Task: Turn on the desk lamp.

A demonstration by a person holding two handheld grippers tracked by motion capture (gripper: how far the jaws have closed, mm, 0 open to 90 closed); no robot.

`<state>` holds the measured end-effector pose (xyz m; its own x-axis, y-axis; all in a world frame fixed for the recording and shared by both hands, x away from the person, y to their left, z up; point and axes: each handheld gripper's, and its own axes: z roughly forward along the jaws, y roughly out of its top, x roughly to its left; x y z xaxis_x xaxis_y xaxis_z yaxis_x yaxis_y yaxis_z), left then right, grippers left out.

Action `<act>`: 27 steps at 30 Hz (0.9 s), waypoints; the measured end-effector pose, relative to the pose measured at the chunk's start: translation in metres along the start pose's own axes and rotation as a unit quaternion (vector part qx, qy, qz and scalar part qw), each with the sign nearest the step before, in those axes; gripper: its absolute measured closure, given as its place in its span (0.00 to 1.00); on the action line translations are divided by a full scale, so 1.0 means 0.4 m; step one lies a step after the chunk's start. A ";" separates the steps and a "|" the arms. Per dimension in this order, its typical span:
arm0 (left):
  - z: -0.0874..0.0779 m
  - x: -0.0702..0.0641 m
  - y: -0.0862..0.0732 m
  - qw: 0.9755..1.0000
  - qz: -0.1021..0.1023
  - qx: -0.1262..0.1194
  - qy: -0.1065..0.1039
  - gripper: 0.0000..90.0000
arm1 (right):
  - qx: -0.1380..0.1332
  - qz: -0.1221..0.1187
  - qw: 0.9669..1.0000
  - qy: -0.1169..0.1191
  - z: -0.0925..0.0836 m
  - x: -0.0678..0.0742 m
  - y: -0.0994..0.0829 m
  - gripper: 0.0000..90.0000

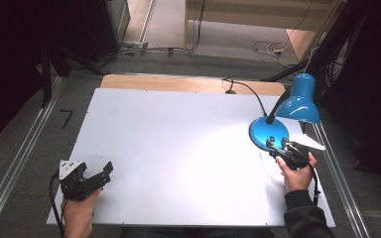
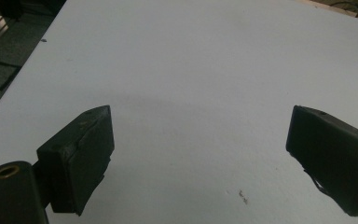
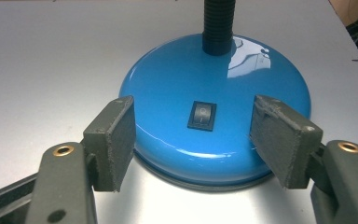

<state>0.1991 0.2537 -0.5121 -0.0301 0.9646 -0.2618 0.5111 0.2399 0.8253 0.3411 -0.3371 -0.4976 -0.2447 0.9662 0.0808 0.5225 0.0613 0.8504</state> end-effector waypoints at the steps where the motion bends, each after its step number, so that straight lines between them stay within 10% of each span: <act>1: 0.000 0.000 0.000 1.000 0.000 0.000 0.000 0.09 | -0.001 0.000 1.000 0.001 -0.004 0.000 0.000 0.33; 27: 0.001 -0.004 0.001 1.000 0.006 0.001 -0.002 0.09 | -0.007 0.005 1.000 0.020 -0.072 0.003 -0.016 0.31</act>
<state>0.1995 0.2523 -0.5116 -0.0217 0.9669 -0.2541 0.5131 0.2289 0.8272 0.3140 -0.3437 -0.4878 -0.2712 0.9562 0.1103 0.5145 0.0471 0.8562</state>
